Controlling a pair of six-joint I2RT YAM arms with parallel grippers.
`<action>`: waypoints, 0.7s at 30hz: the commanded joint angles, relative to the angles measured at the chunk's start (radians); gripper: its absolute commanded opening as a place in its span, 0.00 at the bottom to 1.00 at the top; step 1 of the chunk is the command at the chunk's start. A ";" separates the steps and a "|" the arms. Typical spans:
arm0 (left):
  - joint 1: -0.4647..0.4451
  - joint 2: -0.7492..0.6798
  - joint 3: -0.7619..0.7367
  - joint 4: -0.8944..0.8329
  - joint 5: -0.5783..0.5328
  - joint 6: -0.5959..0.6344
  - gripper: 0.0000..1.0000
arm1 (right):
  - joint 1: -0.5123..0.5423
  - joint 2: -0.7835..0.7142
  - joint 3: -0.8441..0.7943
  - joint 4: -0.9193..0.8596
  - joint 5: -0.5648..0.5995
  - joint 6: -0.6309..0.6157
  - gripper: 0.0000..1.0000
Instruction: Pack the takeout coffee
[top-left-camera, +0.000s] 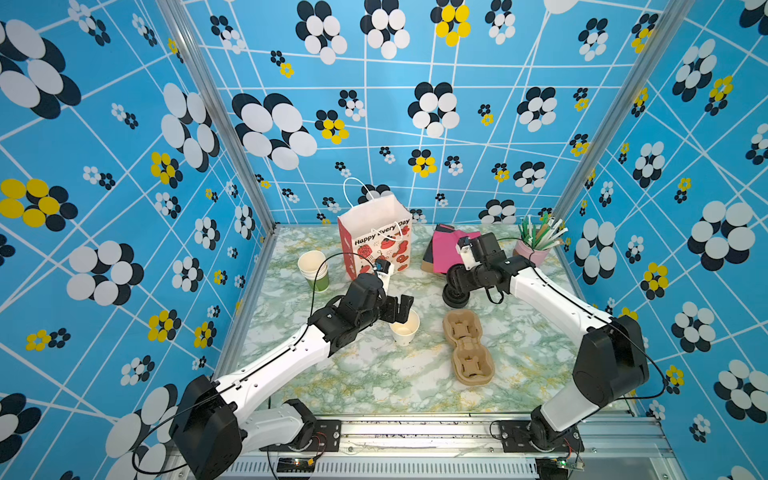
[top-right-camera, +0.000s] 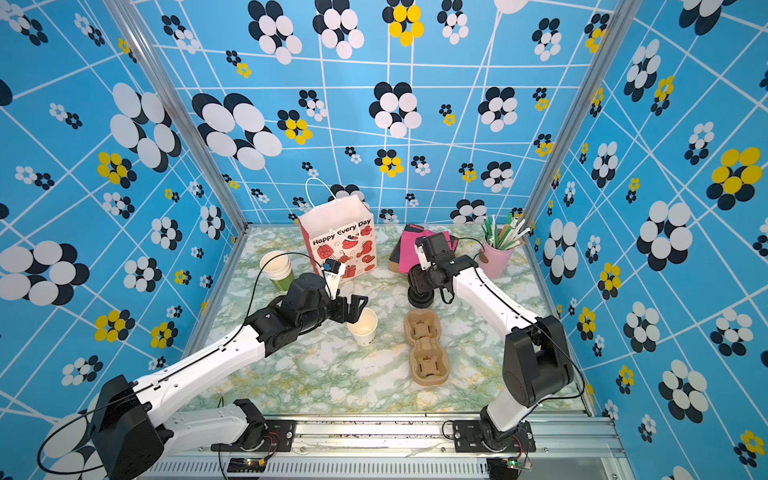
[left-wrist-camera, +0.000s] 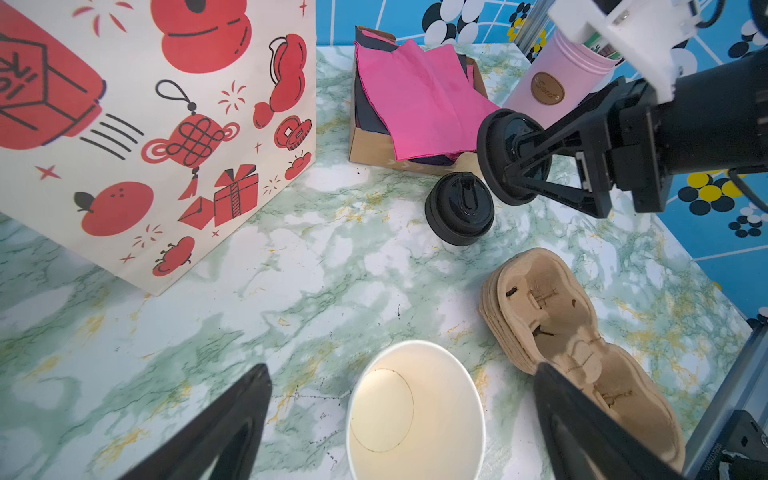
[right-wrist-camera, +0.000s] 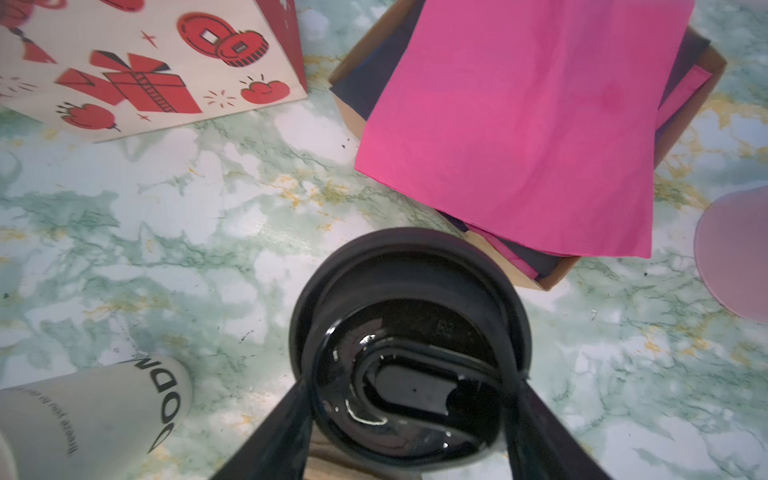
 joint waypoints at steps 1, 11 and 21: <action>0.025 -0.028 -0.019 0.002 0.038 0.015 0.99 | 0.026 -0.056 0.032 -0.055 -0.063 -0.009 0.59; 0.126 -0.074 -0.044 -0.021 0.127 -0.018 0.99 | 0.143 -0.124 0.067 -0.146 -0.148 -0.038 0.58; 0.180 -0.149 -0.076 -0.085 0.129 -0.002 0.99 | 0.284 -0.080 0.128 -0.227 -0.171 -0.081 0.58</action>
